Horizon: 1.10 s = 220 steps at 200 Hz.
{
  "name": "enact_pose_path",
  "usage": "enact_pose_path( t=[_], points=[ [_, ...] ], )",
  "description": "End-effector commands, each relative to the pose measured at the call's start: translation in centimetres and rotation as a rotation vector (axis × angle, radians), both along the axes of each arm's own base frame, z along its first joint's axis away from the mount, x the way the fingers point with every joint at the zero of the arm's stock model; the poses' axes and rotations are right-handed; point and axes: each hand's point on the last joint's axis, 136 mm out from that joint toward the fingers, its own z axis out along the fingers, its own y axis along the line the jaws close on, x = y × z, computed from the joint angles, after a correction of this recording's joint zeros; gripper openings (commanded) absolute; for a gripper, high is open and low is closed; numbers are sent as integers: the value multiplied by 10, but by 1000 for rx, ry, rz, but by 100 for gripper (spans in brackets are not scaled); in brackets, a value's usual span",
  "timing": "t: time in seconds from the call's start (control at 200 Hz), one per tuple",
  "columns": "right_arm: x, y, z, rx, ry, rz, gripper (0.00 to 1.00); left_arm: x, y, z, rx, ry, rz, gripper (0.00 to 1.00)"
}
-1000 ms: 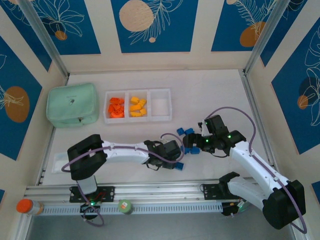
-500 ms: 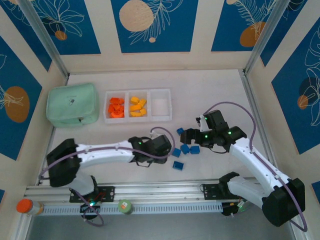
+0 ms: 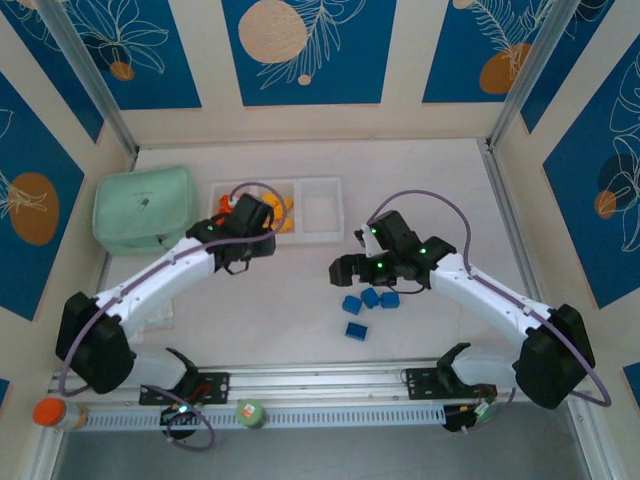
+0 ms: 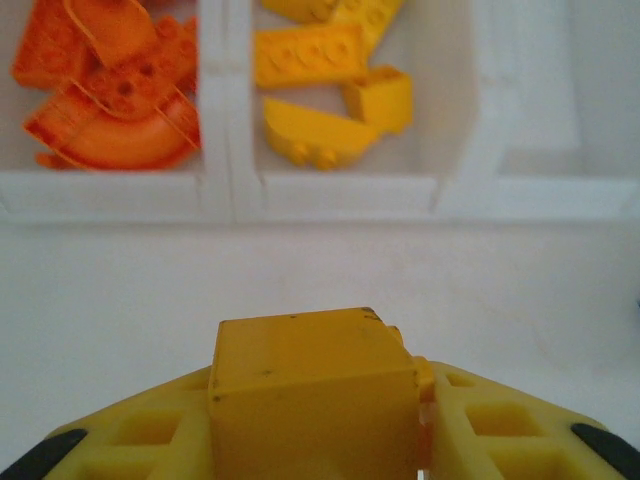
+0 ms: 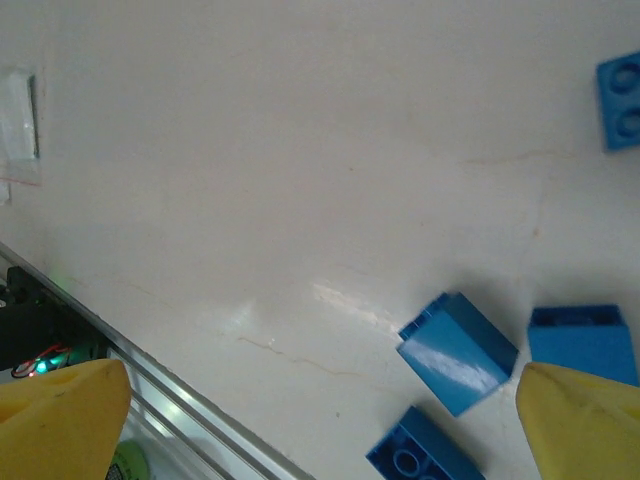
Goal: Sort the legos into containers by color
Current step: Place the lego in the container.
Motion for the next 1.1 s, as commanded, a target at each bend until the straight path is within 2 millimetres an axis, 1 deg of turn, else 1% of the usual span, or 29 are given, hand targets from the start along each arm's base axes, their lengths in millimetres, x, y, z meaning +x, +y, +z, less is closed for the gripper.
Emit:
enact_pose_path(
  t=[0.0, 0.16, 0.29, 0.455, 0.535, 0.64, 0.705, 0.755, 0.805, 0.905, 0.995, 1.095],
  points=[
    [17, 14, 13, 31, -58, -14, 99, 30, 1, -3, -15, 2, -24, 38],
    [28, 19, 9, 22, -67, -23, 99, 71, 3, -17, -25, 21, 2, 37],
    [34, 20, 8, 14, -72, -23, 99, 98, -4, -28, -41, 35, -8, 37],
    [40, 19, 7, 15, -70, -23, 99, 122, -12, -28, -17, 16, -21, 37],
    [43, 18, 5, 14, -63, -23, 99, 131, -15, -34, 3, 31, -28, 38],
    [45, 16, 4, 15, -60, -26, 99, 139, -20, -42, 10, 54, -41, 43],
    [46, 14, 5, 15, -62, -28, 99, 141, -21, -44, 15, 64, -47, 50],
    [46, 12, 6, 15, -64, -28, 99, 141, -22, -42, 17, 66, -52, 53],
    [46, 9, 8, 13, -68, -30, 99, 139, -23, -36, 8, 61, -61, 55],
    [44, -1, 10, 2, -71, -42, 99, 132, -30, -20, -28, 49, -90, 60],
    [41, -13, 12, 5, -64, -70, 99, 117, -38, -5, -40, 43, -118, 60],
    [31, -30, 12, 14, -43, -116, 99, 87, -54, 5, -70, 44, -165, 63]
  ],
)
